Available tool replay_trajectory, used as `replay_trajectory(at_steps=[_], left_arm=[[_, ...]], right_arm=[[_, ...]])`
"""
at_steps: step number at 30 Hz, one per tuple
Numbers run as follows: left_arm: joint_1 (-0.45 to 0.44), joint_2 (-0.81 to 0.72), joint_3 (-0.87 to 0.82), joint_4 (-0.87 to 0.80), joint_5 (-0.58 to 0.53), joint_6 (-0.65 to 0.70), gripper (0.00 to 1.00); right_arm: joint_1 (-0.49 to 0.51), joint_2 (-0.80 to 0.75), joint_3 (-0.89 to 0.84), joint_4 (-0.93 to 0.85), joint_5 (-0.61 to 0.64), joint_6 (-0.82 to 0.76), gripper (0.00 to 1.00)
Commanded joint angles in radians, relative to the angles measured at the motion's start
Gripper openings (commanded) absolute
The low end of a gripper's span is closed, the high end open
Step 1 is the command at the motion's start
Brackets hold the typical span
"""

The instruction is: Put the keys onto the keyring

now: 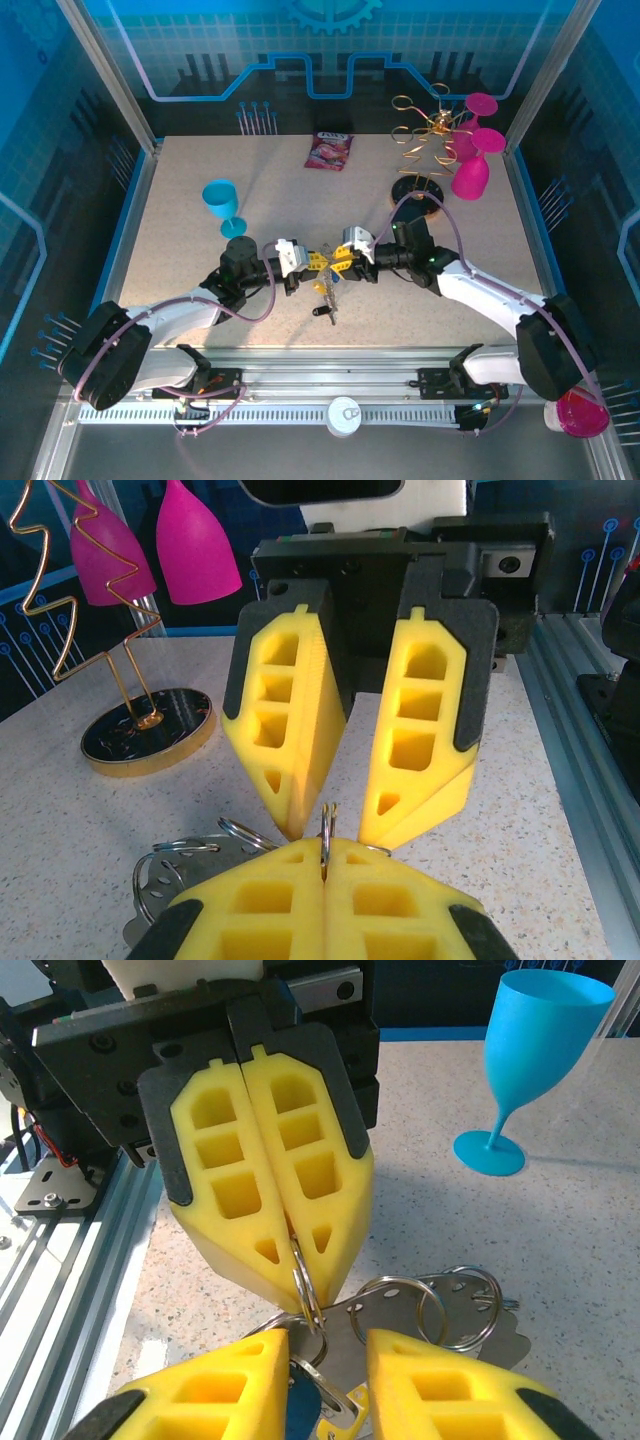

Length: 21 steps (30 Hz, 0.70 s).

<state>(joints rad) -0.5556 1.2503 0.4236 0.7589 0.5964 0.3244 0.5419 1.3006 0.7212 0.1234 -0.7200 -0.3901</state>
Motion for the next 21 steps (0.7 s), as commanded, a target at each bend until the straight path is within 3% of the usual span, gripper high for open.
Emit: replay_trajectory(at_steps=[1,9,13,14,18,21], left_arm=[[-0.003,-0.011,0.032,0.014,0.028,0.025,0.0],[-0.003,-0.012,0.034,0.018,0.038,0.022,0.0],[-0.002,-0.015,0.038,0.02,0.035,0.01,0.0],[-0.002,-0.018,0.043,0.006,0.025,0.01,0.0],[-0.002,-0.051,0.087,-0.181,-0.045,0.058,0.2],[-0.002,-0.074,0.139,-0.376,-0.081,0.132,0.22]], right_arm=[[0.013,0.01,0.035,0.015,-0.035,0.002,0.25],[0.018,0.034,0.047,0.04,-0.071,0.023,0.16],[0.022,0.04,0.064,0.011,-0.069,0.006,0.0],[0.022,0.034,0.071,-0.017,-0.056,-0.009,0.0],[0.042,0.016,0.176,-0.274,0.016,-0.15,0.0],[0.083,0.035,0.287,-0.511,0.105,-0.289,0.0]])
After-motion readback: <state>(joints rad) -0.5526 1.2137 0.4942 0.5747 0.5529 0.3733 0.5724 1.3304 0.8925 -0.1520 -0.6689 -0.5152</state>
